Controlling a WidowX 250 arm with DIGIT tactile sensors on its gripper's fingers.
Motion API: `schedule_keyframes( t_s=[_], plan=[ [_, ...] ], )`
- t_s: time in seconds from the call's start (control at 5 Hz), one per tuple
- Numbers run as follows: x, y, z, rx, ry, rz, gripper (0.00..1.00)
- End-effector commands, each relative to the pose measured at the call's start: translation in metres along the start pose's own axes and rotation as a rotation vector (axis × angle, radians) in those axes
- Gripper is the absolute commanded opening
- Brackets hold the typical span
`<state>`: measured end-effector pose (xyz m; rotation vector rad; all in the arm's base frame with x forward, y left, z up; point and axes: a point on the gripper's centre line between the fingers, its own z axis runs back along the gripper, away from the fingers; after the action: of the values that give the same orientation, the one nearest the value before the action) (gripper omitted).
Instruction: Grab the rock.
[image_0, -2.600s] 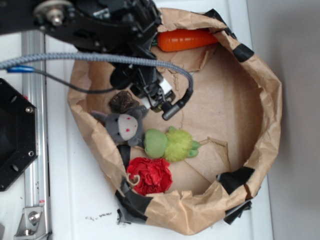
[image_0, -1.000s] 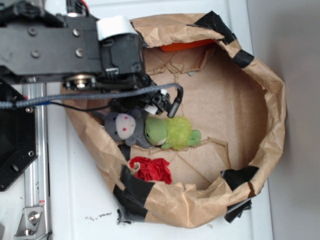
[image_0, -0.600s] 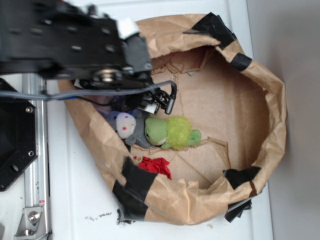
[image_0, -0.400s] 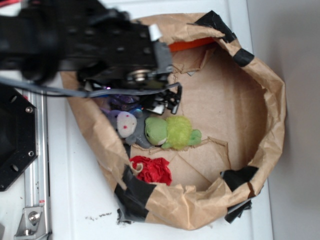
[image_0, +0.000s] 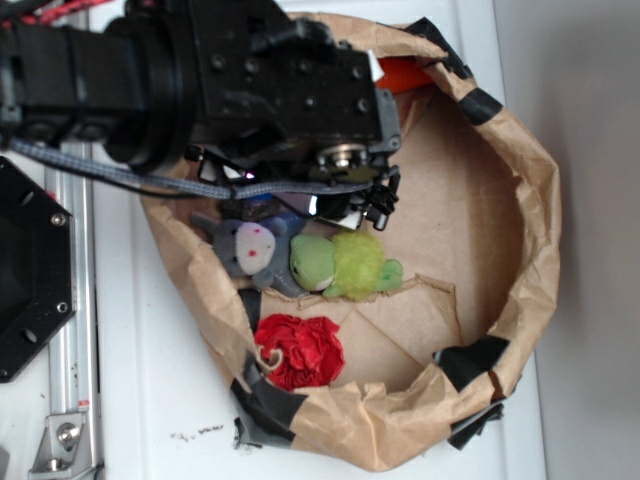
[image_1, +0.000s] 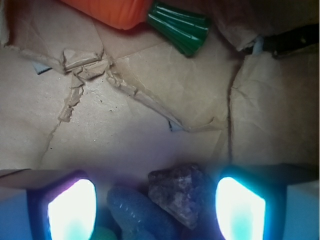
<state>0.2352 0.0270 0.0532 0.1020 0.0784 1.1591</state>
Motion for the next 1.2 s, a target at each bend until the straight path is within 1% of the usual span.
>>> schedule_keyframes(
  t_s=[0.0, 0.2, 0.4, 0.6, 0.8, 1.0],
  plan=[
    [0.0, 0.023, 0.001, -0.048, -0.041, 0.066, 1.0],
    [0.002, 0.047, -0.004, -0.025, -0.001, 0.097, 1.0],
    [0.0, 0.05, -0.011, -0.036, 0.032, 0.093, 1.0],
    [-0.001, 0.038, -0.027, -0.102, 0.082, 0.02, 1.0],
    [0.0, 0.033, -0.032, -0.123, 0.16, 0.014, 1.0],
    [-0.001, 0.033, -0.034, -0.107, 0.145, 0.03, 0.88]
  ],
)
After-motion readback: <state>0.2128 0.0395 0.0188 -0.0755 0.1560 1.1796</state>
